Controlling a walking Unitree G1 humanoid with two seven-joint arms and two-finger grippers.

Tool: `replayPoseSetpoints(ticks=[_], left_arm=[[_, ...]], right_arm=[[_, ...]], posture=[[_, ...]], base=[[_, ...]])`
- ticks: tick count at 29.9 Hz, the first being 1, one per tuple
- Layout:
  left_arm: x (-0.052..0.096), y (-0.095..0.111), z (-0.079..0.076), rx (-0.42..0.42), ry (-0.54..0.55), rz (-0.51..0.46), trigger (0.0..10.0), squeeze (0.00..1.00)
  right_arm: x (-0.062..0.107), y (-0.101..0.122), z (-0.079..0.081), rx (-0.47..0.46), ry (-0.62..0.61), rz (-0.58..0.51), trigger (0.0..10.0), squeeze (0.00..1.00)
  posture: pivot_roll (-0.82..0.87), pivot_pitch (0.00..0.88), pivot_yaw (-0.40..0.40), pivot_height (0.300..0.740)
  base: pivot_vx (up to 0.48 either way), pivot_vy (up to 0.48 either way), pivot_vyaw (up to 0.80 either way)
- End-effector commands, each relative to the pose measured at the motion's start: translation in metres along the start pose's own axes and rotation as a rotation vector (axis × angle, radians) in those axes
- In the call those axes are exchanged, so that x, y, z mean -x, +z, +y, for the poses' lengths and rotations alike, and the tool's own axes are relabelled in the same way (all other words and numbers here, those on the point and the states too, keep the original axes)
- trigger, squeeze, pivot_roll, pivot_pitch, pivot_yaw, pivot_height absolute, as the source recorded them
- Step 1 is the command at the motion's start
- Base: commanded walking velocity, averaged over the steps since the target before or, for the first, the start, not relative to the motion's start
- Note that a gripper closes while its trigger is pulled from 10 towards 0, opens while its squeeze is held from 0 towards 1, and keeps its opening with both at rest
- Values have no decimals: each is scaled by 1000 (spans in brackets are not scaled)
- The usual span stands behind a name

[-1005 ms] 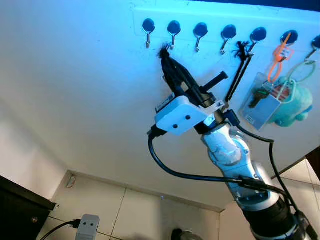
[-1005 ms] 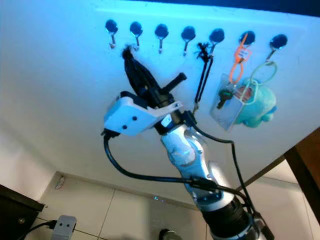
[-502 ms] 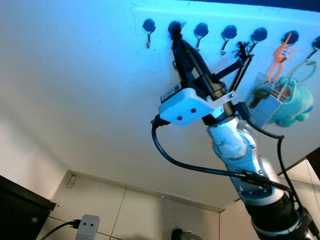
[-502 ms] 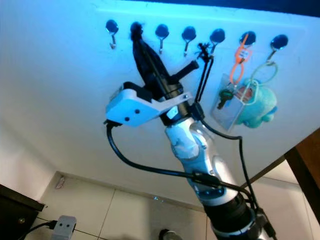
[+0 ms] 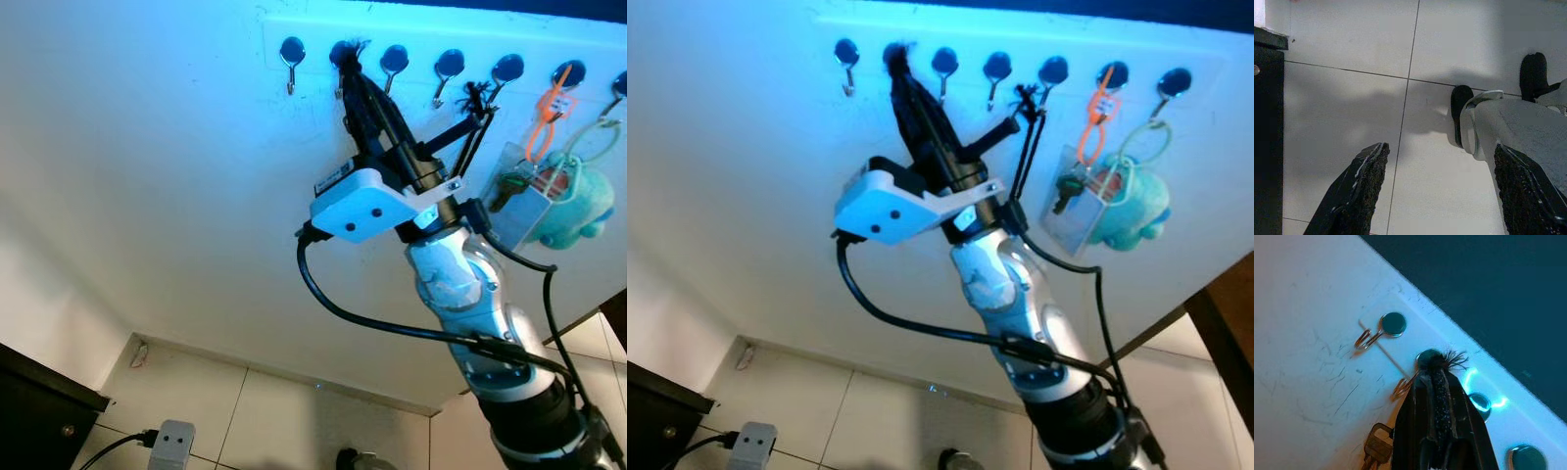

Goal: Hang keys on a hook

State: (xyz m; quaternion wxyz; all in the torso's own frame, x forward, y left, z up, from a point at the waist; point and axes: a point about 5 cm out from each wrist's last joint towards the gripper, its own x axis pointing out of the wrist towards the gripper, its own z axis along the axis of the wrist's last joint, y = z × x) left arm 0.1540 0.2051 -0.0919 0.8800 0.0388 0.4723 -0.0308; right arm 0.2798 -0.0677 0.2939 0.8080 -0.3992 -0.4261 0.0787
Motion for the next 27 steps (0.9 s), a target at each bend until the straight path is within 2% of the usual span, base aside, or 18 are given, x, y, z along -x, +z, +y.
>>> replayPoseSetpoints(ticks=[1, 13, 15, 27], left_arm=[[2, -9, 1, -7, -2, 29, 10000, 0], [2, -9, 1, -11, -1, 28, 10000, 0], [2, -8, 2, -11, -1, 25, 10000, 0], [2, -8, 0, -10, -6, 23, 10000, 0]], right_arm=[[-2, -1, 4, -6, 25, 5, 10000, 0], [-6, 0, 14, -85, 97, -8, 10000, 0], [-7, 5, 21, -111, 144, -31, 10000, 0], [-5, 7, 29, -144, 214, -37, 10000, 0]], posture=[[-85, 82, 83, 740], [-82, 84, 89, 740], [-81, 83, 89, 740], [-84, 85, 88, 740]], base=[[0, 0, 0], [0, 0, 0], [0, 0, 0], [0, 0, 0]])
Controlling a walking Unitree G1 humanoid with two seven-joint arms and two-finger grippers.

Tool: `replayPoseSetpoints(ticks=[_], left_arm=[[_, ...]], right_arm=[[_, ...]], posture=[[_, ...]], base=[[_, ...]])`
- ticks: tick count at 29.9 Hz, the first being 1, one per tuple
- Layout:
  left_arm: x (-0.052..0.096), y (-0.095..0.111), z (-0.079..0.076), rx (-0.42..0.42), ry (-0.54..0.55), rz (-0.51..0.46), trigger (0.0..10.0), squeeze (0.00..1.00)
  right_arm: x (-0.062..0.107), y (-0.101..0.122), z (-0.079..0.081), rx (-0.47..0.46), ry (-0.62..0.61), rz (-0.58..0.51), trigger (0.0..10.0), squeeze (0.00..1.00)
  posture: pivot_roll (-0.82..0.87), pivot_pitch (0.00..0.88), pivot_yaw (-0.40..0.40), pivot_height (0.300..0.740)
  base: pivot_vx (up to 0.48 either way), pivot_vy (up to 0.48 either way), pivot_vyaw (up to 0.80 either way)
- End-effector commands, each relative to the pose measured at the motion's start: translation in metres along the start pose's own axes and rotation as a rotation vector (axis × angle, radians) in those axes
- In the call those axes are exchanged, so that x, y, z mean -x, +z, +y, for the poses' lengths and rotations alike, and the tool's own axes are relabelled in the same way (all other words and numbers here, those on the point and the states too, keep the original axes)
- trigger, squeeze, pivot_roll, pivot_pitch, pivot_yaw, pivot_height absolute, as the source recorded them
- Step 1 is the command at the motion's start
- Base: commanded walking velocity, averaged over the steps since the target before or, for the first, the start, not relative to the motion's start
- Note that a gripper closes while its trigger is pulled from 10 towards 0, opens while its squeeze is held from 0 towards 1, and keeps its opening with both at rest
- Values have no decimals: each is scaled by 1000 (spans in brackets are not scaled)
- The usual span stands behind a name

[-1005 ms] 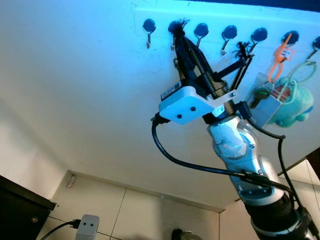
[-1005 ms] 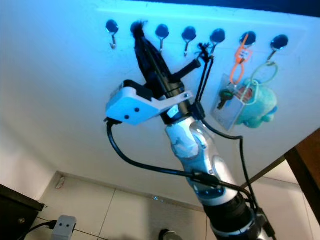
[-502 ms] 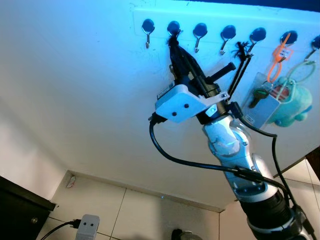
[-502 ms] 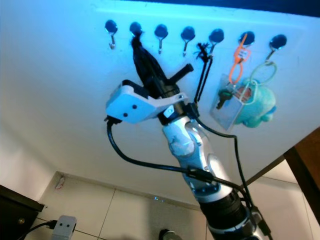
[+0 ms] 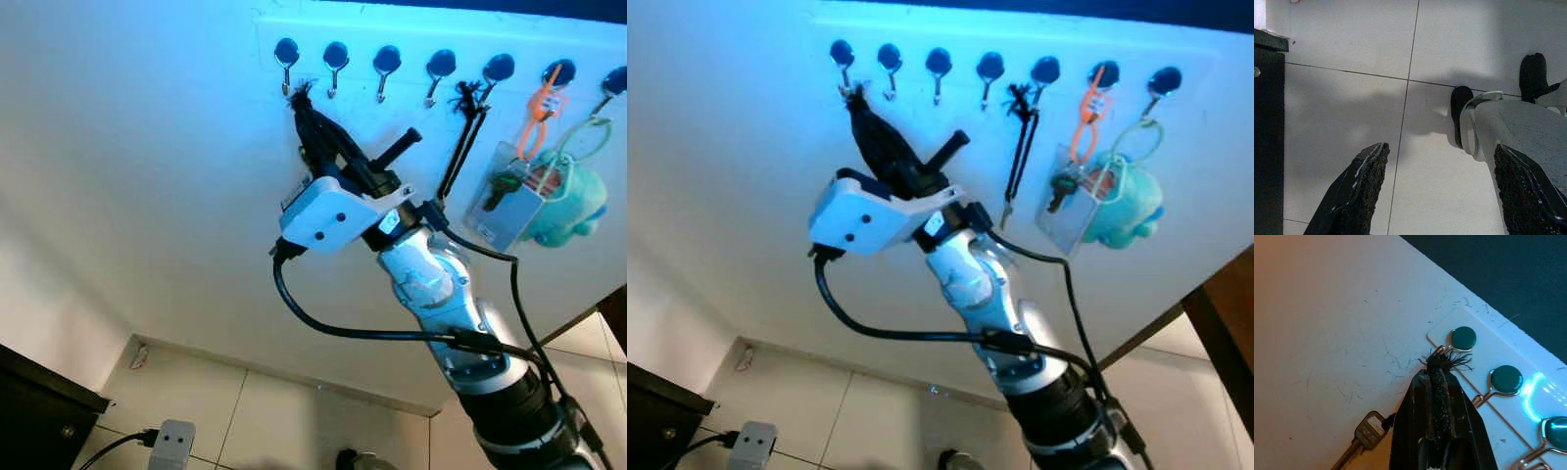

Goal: Hang keys on a hook

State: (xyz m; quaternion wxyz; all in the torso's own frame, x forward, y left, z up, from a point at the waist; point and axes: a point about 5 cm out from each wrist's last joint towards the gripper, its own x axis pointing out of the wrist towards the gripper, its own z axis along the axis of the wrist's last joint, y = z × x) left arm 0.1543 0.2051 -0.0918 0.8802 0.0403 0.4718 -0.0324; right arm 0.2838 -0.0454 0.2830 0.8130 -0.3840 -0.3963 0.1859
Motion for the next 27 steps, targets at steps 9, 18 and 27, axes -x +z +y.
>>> replayPoseSetpoints(ticks=[9, 18, 27], left_arm=[[2, -9, -1, -6, -7, 27, 10000, 0], [2, -12, -3, -9, -11, 35, 10000, 0], [2, -13, -4, -8, -14, 36, 10000, 0]], right_arm=[[1, -3, 4, -11, 29, 18, 10000, 0], [-8, 11, -4, -13, 7, -68, 10000, 0], [-16, 19, -1, -23, 25, -98, 10000, 0]], posture=[[-89, 91, 85, 740], [-92, 95, 83, 740], [-91, 88, 76, 740]], base=[[0, 0, 0], [0, 0, 0], [0, 0, 0]])
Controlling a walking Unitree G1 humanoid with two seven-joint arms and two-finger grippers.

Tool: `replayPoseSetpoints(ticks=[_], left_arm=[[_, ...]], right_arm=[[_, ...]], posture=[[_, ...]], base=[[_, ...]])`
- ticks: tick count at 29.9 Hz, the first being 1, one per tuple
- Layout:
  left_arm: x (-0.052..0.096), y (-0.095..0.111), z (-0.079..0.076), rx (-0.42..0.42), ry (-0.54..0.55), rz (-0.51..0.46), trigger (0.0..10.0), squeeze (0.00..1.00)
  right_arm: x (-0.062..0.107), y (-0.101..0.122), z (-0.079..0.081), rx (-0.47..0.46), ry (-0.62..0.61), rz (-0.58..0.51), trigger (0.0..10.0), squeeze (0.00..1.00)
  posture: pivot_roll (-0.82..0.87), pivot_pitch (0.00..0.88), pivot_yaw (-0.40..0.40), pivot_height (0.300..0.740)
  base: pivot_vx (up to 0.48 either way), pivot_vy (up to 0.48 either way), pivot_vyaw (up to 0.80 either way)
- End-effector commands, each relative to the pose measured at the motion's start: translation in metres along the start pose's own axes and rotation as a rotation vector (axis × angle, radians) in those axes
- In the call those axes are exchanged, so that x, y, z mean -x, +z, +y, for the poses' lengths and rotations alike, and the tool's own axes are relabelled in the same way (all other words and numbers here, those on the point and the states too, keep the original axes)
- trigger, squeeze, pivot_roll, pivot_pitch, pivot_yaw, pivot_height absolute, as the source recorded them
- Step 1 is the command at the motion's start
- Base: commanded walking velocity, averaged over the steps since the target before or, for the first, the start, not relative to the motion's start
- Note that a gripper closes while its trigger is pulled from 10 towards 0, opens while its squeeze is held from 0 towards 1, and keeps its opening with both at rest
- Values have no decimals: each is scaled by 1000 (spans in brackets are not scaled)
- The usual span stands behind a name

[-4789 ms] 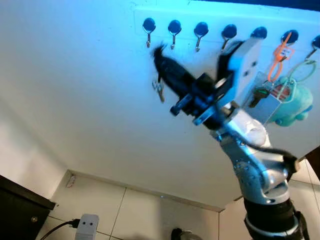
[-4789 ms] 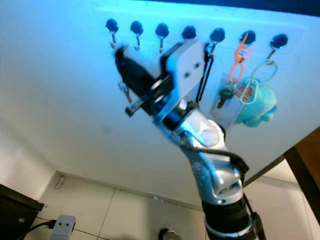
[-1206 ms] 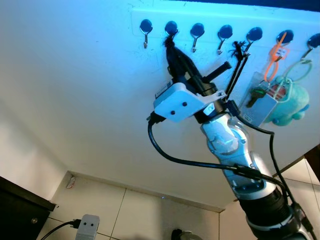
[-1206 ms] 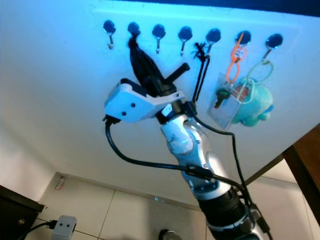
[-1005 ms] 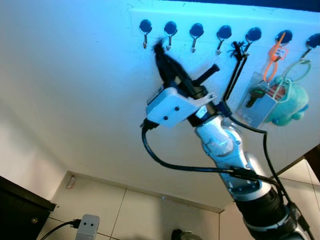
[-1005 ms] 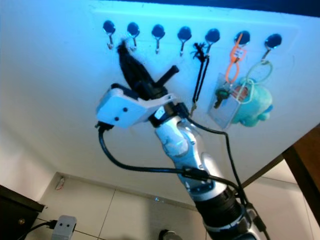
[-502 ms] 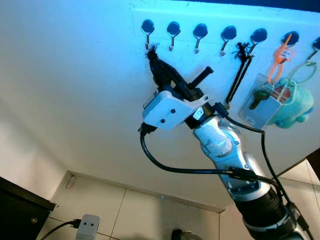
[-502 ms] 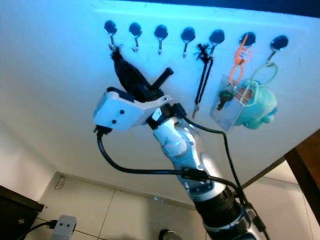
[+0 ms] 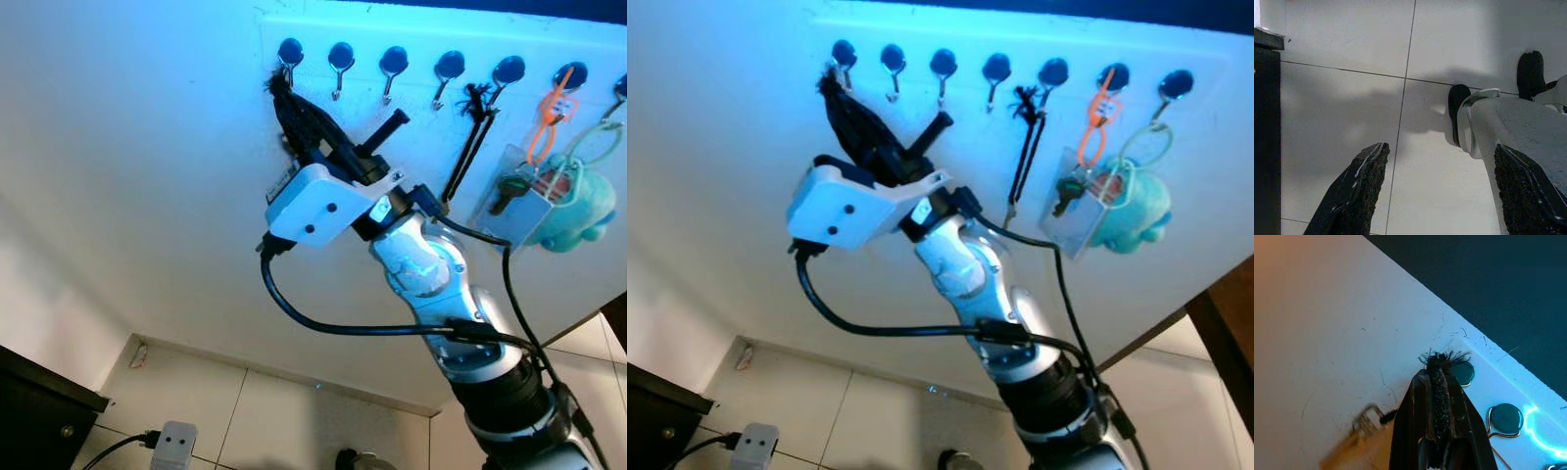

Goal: Hang keys on a hook

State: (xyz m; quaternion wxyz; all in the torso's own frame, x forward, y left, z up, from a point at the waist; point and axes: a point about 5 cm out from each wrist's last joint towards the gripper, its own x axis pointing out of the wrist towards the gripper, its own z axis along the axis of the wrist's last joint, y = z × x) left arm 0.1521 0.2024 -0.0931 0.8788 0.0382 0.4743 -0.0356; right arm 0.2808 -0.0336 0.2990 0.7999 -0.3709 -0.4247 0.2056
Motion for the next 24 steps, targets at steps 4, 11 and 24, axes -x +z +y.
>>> replayPoseSetpoints(ticks=[4, 11, 24], left_arm=[[2, -11, -2, -7, -7, 32, 10000, 0], [2, -12, -2, -9, -6, 36, 10000, 0], [3, -14, -2, -7, -5, 43, 10000, 0]], right_arm=[[-5, 4, 4, -4, 21, -22, 10000, 0], [-7, 1, -1, 19, 4, -4, 10000, 0], [-13, -4, -8, 43, -9, 9, 10000, 0]], posture=[[-90, 85, 73, 740], [-90, 83, 74, 740], [-87, 88, 76, 740]], base=[[0, 0, 0], [0, 0, 0], [0, 0, 0]])
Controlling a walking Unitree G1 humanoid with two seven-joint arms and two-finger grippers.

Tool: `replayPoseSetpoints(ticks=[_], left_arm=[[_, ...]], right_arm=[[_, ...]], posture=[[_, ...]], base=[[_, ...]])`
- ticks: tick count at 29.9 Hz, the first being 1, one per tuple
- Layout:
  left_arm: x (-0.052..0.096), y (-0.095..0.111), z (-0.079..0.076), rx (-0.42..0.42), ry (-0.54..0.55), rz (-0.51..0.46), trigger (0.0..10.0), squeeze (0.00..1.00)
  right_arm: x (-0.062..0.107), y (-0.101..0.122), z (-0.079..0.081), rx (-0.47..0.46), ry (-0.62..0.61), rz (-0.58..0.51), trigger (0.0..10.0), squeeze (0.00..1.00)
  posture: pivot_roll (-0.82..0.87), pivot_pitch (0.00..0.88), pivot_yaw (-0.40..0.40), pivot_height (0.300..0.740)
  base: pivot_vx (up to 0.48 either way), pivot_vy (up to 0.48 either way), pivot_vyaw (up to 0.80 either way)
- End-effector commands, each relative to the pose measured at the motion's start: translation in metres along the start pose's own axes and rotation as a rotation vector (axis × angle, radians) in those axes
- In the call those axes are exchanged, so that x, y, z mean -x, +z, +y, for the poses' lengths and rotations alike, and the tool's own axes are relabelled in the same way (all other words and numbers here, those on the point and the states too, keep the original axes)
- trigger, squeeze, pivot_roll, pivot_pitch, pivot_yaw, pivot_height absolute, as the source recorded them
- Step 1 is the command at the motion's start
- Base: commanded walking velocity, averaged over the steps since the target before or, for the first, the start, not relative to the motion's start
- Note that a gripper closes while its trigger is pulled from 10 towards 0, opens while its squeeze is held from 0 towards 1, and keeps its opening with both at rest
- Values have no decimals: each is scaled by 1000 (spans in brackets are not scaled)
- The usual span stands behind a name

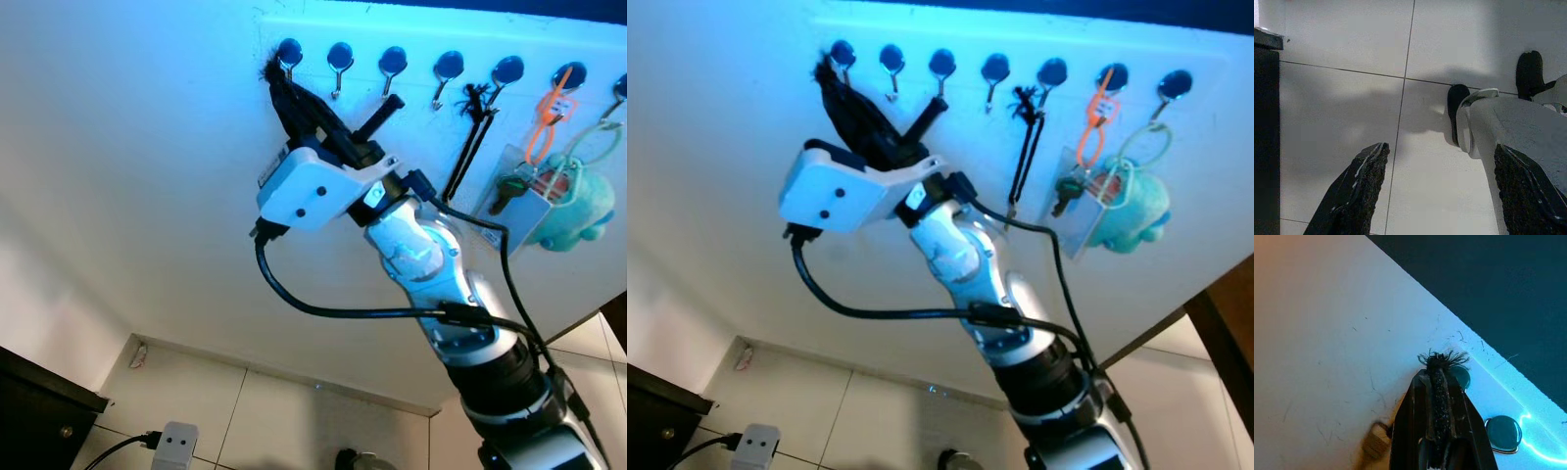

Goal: Hang keys on a hook

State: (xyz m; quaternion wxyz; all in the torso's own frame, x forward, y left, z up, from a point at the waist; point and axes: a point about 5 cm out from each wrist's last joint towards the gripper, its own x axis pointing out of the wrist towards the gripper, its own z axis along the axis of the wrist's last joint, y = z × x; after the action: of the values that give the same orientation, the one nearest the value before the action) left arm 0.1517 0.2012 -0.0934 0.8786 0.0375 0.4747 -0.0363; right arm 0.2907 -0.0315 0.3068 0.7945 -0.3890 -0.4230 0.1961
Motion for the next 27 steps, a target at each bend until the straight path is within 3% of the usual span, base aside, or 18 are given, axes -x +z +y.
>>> replayPoseSetpoints(ticks=[1, 12, 17, 23, 27], left_arm=[[3, -13, 0, -8, -3, 42, 10000, 0], [4, -15, 0, -4, 0, 45, 10000, 0], [4, -16, 1, -5, 0, 47, 10000, 0], [4, -17, 0, -7, -2, 48, 10000, 0], [4, -17, -1, -7, -5, 48, 10000, 0]], right_arm=[[-2, 0, -3, 2, -12, -3, 10000, 0], [-3, -5, -1, -23, 6, 31, 10000, 0], [-2, -5, 10, -244, 83, 37, 10000, 0], [1, -2, 15, -338, 167, 20, 10000, 0], [2, -3, 16, -348, 203, 30, 10000, 0]], posture=[[-87, 88, 76, 740], [-86, 96, 78, 740], [-88, 100, 78, 740], [-92, 103, 78, 740], [-94, 105, 77, 740]], base=[[0, 0, 0], [0, 0, 0], [0, 0, 0], [0, 0, 0], [0, 0, 0]])
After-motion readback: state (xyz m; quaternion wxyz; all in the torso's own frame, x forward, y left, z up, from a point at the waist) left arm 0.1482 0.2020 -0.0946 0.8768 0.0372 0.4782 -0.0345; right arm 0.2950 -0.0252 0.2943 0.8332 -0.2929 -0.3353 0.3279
